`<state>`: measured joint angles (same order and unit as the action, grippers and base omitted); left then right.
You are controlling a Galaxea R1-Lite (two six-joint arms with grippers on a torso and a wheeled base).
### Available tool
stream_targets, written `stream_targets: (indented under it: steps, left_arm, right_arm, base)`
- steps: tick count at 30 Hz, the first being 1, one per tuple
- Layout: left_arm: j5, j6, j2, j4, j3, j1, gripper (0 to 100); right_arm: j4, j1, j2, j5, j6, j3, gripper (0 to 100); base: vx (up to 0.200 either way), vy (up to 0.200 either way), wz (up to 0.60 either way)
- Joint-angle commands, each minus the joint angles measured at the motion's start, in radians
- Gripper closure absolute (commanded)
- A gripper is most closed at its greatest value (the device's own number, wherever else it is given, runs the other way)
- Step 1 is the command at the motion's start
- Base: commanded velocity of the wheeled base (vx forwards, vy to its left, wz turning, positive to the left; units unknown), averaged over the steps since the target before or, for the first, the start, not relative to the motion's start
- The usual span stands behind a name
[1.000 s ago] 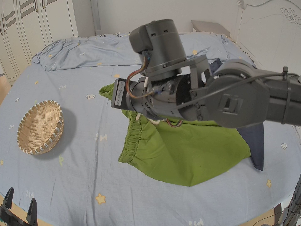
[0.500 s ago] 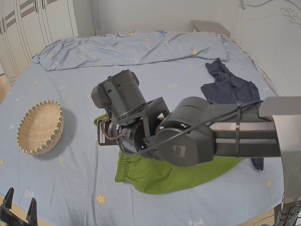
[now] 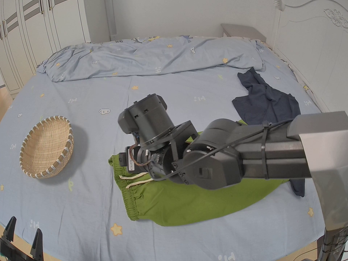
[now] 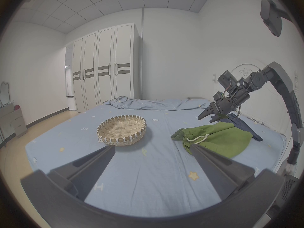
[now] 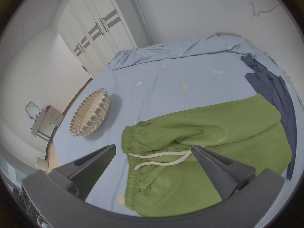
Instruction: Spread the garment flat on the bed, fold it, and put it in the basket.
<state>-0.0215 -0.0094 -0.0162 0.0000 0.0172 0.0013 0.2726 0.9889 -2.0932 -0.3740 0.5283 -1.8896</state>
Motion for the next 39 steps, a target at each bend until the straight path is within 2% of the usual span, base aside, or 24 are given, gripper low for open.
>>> stream_targets:
  steps: [1,2,3,9,15,16,17,18,19,20,21,22,23,24,25,26,27,28,29,30,32,33,35,39]
  left_arm:
    - [0.006,0.015,0.015,0.002,-0.016,0.0,0]
    - [0.006,0.015,0.015,0.002,-0.016,0.0,0]
    - [0.014,0.034,0.015,0.002,-0.016,-0.001,0]
    - [0.015,0.034,0.015,0.0,-0.016,0.0,0]
    - [0.015,0.035,0.016,-0.002,-0.014,-0.001,0]
    - [0.021,0.022,-0.013,-0.028,0.053,-0.001,0]
    - [0.011,-0.044,-0.087,-0.066,0.211,-0.014,0]
    - [0.009,-0.061,-0.105,-0.072,0.245,-0.018,0]
    - [-0.048,-0.356,-0.303,-0.077,0.653,-0.086,0]
    - [-0.054,-0.403,-0.324,-0.061,0.716,-0.099,0]
    - [-0.025,-0.402,-0.392,0.038,0.833,-0.115,0]
    - [0.04,-0.345,-0.433,0.103,0.833,-0.113,0]
    - [0.144,-0.251,-0.478,0.196,0.816,-0.107,0]
    - [0.156,-0.242,-0.482,0.206,0.813,-0.107,0]
    - [0.253,-0.185,-0.527,0.273,0.765,-0.11,0]
    - [0.322,-0.185,-0.587,0.295,0.707,-0.121,0]
    - [0.333,-0.189,-0.602,0.293,0.695,-0.122,0]
    - [0.376,-0.198,-0.708,0.27,0.632,-0.126,0]
    - [0.379,-0.198,-0.717,0.268,0.629,-0.126,0]
    - [0.41,-0.198,-0.82,0.23,0.59,-0.144,0]
    - [0.442,-0.202,-0.91,0.186,0.569,-0.179,0]
    - [0.471,-0.204,-0.99,0.135,0.532,-0.205,0]
    - [0.5,-0.204,-1.051,0.083,0.501,-0.21,0]
    - [0.658,-0.193,-1.211,-0.127,0.371,-0.27,0]
  right_arm:
    - [0.0,-0.053,0.027,0.001,0.007,0.041,0]
    - [0.0,-0.053,0.027,0.001,0.007,0.041,0]
    - [0.0,-0.095,0.087,0.007,0.007,0.092,0]
    - [-0.009,-0.208,0.22,0.041,0.006,0.242,0]
    - [-0.012,-0.271,0.259,0.061,0.002,0.331,0]
    - [-0.018,-0.28,0.266,0.061,0.002,0.346,0]
    - [-0.024,-0.286,0.268,0.063,-0.001,0.356,0]
    - [-0.026,-0.286,0.268,0.063,0.001,0.357,0]
    - [-0.047,-0.293,0.271,0.064,0.001,0.379,0]
    - [-0.055,-0.294,0.271,0.064,-0.001,0.382,0]
    - [-0.073,-0.294,0.274,0.061,0.001,0.391,0]
    - [-0.082,-0.294,0.282,0.058,0.004,0.397,0]
    - [-0.085,-0.297,0.306,0.061,0.006,0.412,0]
    - [-0.087,-0.297,0.309,0.061,0.006,0.414,0]
    - [-0.087,-0.308,0.343,0.063,0.007,0.437,0]
    - [-0.087,-0.322,0.383,0.061,0.006,0.469,0]
    - [-0.087,-0.325,0.394,0.061,0.006,0.478,0]
    - [-0.087,-0.345,0.46,0.063,-0.004,0.53,0]
    - [-0.087,-0.348,0.466,0.063,-0.004,0.535,0]
    - [-0.087,-0.377,0.539,0.064,-0.007,0.586,0]
    - [-0.084,-0.411,0.601,0.078,-0.014,0.626,0]
    - [-0.079,-0.447,0.653,0.101,-0.036,0.669,0]
    - [-0.078,-0.474,0.697,0.119,-0.07,0.715,0]
    - [-0.084,-0.561,0.783,0.218,-0.165,0.854,0]
  base:
    - [0.0,0.0,0.0]
    - [0.0,0.0,0.0]
    - [0.0,0.0,0.0]
    - [0.0,0.0,0.0]
    - [0.0,0.0,0.0]
    - [0.0,0.0,0.0]
    - [0.0,0.0,0.0]
    - [0.0,0.0,0.0]
    - [0.0,0.0,0.0]
    - [0.0,0.0,0.0]
    - [0.0,0.0,0.0]
    - [0.0,0.0,0.0]
    - [0.0,0.0,0.0]
    - [0.0,0.0,0.0]
    - [0.0,0.0,0.0]
    - [0.0,0.0,0.0]
    - [0.0,0.0,0.0]
    - [0.0,0.0,0.0]
    - [0.0,0.0,0.0]
    - [0.0,0.0,0.0]
    - [0.0,0.0,0.0]
    - [0.0,0.0,0.0]
    - [0.0,0.0,0.0]
    - [0.0,0.0,0.0]
